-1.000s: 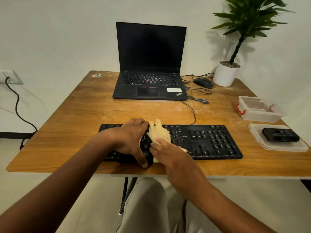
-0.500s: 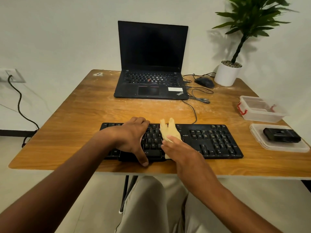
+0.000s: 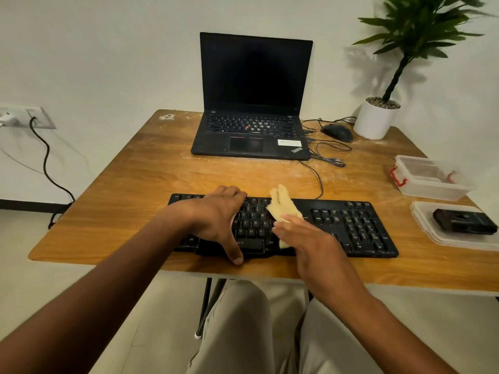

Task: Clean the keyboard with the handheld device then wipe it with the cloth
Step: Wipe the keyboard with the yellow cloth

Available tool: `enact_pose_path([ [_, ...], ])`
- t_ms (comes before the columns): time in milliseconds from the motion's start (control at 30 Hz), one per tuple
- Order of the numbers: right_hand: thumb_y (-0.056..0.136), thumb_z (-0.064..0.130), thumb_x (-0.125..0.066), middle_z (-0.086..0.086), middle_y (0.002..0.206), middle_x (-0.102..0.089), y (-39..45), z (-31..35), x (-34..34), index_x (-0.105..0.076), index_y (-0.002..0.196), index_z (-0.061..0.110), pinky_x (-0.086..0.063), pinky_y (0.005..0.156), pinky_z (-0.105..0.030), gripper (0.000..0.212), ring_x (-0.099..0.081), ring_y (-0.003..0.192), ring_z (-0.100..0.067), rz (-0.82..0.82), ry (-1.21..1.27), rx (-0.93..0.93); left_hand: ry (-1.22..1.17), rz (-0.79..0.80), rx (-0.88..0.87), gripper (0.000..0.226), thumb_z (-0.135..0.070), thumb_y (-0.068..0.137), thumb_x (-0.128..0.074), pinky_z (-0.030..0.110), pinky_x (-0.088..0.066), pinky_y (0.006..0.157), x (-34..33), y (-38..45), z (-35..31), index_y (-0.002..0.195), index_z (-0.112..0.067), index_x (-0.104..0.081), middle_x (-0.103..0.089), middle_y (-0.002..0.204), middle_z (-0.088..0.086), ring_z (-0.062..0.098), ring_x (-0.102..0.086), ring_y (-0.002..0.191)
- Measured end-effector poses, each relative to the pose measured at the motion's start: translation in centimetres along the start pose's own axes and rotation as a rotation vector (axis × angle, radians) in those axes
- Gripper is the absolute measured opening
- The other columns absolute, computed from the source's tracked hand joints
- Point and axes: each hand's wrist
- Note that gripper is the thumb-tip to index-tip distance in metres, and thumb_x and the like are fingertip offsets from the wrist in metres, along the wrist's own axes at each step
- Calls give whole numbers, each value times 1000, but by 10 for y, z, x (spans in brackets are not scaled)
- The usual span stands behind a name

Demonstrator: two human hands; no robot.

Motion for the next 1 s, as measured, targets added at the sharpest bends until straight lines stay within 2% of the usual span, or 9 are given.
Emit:
enact_pose_path([
  [100, 83, -25, -60, 13, 132, -60, -12, -5, 31, -71, 127, 21, -26, 112, -5, 64, -43, 129, 16, -52, 109, -110, -3, -7, -2, 146, -56, 53, -95, 41, -22, 125, 2, 0, -1, 162, -22, -4, -13, 163, -4, 21, -13, 151],
  [200, 91, -15, -57, 21, 129, -62, -4, -14, 68, -68, 125, 35, -44, 97, -4, 62, -47, 111, 30, -180, 241, -294, 7, 5, -1, 145, -55, 55, -95, 40, -24, 125, 3, -1, -3, 162, -20, -4, -15, 162, -2, 21, -14, 150],
  [300, 99, 1, -58, 26, 113, -67, 10, -30, 104, -67, 122, 45, -55, 66, -11, 50, -63, 83, 17, -263, 258, -430, 17, 1, -16, 145, -57, 58, -93, 41, -19, 126, 2, -1, -13, 162, -19, 0, -9, 166, -4, 22, -9, 153],
  [367, 100, 4, -59, 31, 103, -63, 21, -41, 116, -67, 128, 39, -44, 48, -7, 45, -61, 60, 4, -307, 185, -422, 16, -10, -30, 145, -61, 59, -91, 43, -15, 127, 1, 2, -22, 163, -21, 3, -4, 167, -6, 22, -4, 154],
  [533, 95, 4, -66, 5, 119, -72, 47, -49, 95, -70, 129, 21, -43, 68, 4, 39, -58, 75, 11, -318, 29, -329, 38, -36, -84, 142, -67, 62, -86, 44, -16, 127, -4, 15, -48, 163, -19, 0, -5, 167, -8, 23, -5, 154],
  [600, 92, 3, -69, 1, 121, -73, 53, -45, 70, -72, 125, 22, -55, 85, -13, 38, -67, 91, -2, -217, 9, -238, 55, -50, -85, 140, -67, 60, -87, 45, -20, 126, -5, 21, -53, 163, -19, -5, -12, 164, -5, 24, -11, 151],
  [700, 91, -2, -65, -4, 127, -71, 60, -48, 36, -73, 124, 18, -49, 109, -37, 39, -64, 119, -19, 63, -123, -39, 74, -63, -69, 134, -67, 57, -89, 45, -30, 121, -6, 27, -55, 159, -20, -17, -26, 152, 0, 22, -24, 141],
  [800, 90, -7, -61, -3, 124, -72, 62, -62, 33, -74, 123, 18, -50, 107, -37, 42, -63, 119, -20, 193, -183, 25, 95, -53, -69, 133, -67, 58, -88, 46, -30, 121, -6, 29, -53, 159, -20, -16, -25, 153, 0, 22, -23, 142],
  [1000, 89, -6, -60, -2, 128, -68, 53, -99, 87, -73, 124, 27, -51, 102, -38, 50, -62, 116, -20, 340, -375, -116, 110, -39, -80, 138, -71, 59, -85, 48, -27, 123, -7, 30, -50, 162, -20, -10, -20, 158, -2, 23, -18, 147],
])
Point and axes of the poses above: each hand's wrist, its own y-axis towards the middle knuckle, its own x-axis out of the back of the hand, z = x × y
